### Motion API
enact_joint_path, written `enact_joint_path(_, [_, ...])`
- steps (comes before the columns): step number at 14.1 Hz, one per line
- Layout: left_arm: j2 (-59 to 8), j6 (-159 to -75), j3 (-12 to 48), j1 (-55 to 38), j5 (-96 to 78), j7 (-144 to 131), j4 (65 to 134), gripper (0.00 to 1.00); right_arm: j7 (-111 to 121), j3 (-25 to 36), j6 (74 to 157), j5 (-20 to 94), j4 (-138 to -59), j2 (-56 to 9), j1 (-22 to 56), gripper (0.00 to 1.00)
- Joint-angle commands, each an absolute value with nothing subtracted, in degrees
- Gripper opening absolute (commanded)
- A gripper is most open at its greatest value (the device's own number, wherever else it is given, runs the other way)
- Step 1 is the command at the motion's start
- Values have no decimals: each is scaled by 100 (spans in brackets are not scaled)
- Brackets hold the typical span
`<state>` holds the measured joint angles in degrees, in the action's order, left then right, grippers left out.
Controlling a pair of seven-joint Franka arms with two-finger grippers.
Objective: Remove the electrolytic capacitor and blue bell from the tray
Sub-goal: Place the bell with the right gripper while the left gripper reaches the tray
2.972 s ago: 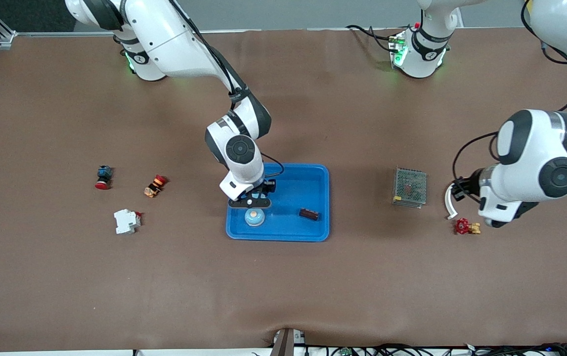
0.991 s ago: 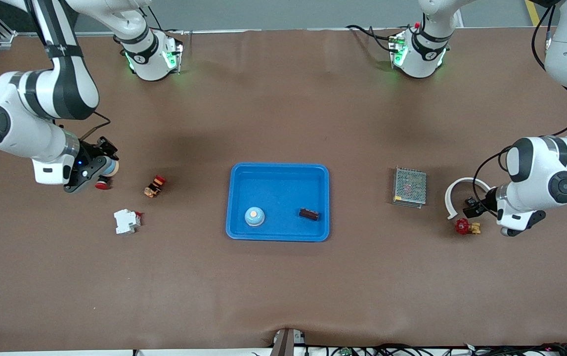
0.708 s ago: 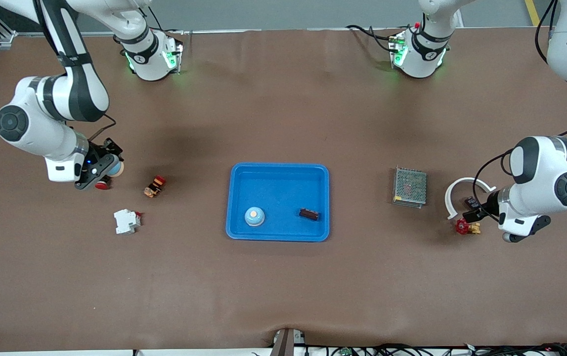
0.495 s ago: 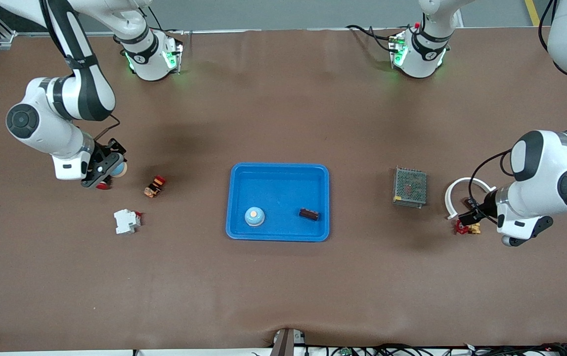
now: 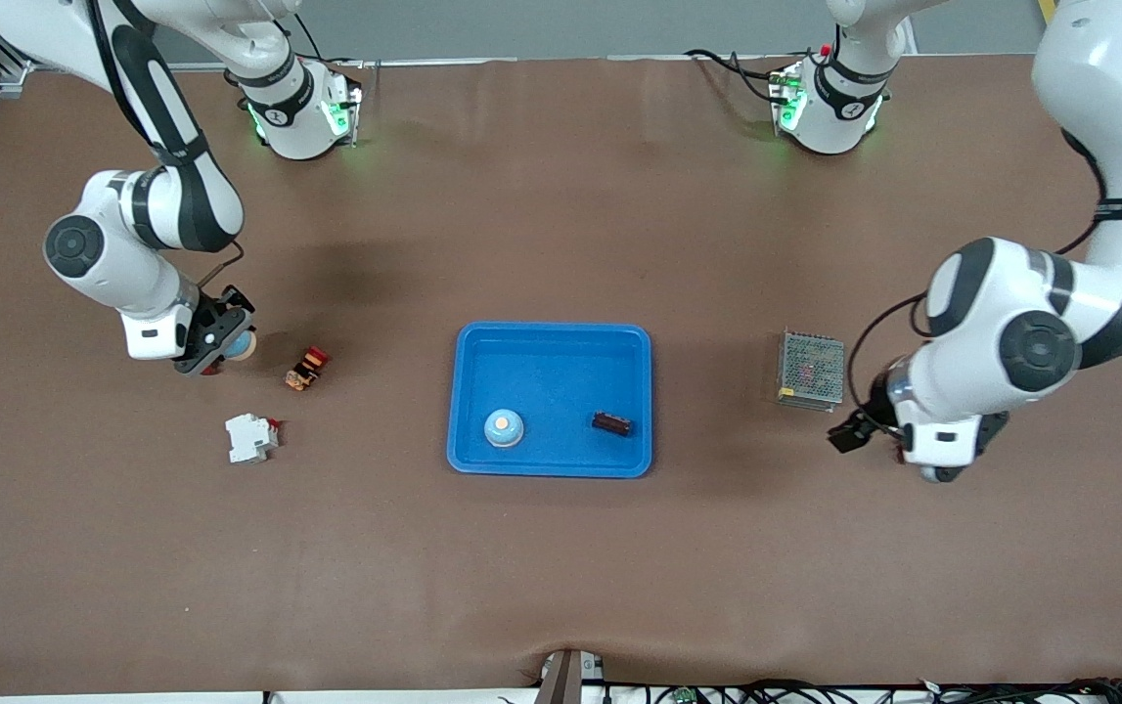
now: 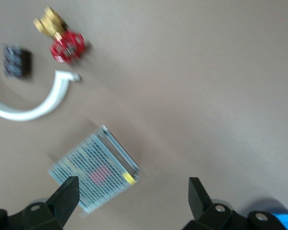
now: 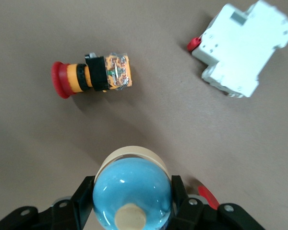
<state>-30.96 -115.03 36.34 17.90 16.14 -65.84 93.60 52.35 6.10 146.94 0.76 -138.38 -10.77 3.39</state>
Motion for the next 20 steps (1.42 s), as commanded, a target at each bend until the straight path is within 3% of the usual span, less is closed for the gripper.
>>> enact_joint_path(1, [-3296, -11399, 3647, 1338, 1460, -7257, 8887, 100, 5309, 510, 15142, -18, -14053, -1282, 237, 33])
enact_joint_path(8, [-4024, -12091, 3543, -15, 1485, -9137, 8385, 100, 5309, 510, 15574, -18, -14054, -1617, 272, 33])
enact_joint_path(16, [-4385, -13366, 2532, -1388, 1477, -10414, 8358, 100, 5309, 501, 15627, -18, -14045, -1670, 281, 33])
enact_joint_path(17, [-4438, -13490, 2453, -1476, 1477, -10580, 8324, 100, 5309, 501, 15627, -18, -14045, -1679, 281, 36])
enact_joint_path(20, [-4684, -13788, 2339, -1704, 1503, -10827, 8244, 100, 5300, 501, 15636, -18, -14027, -1687, 272, 80])
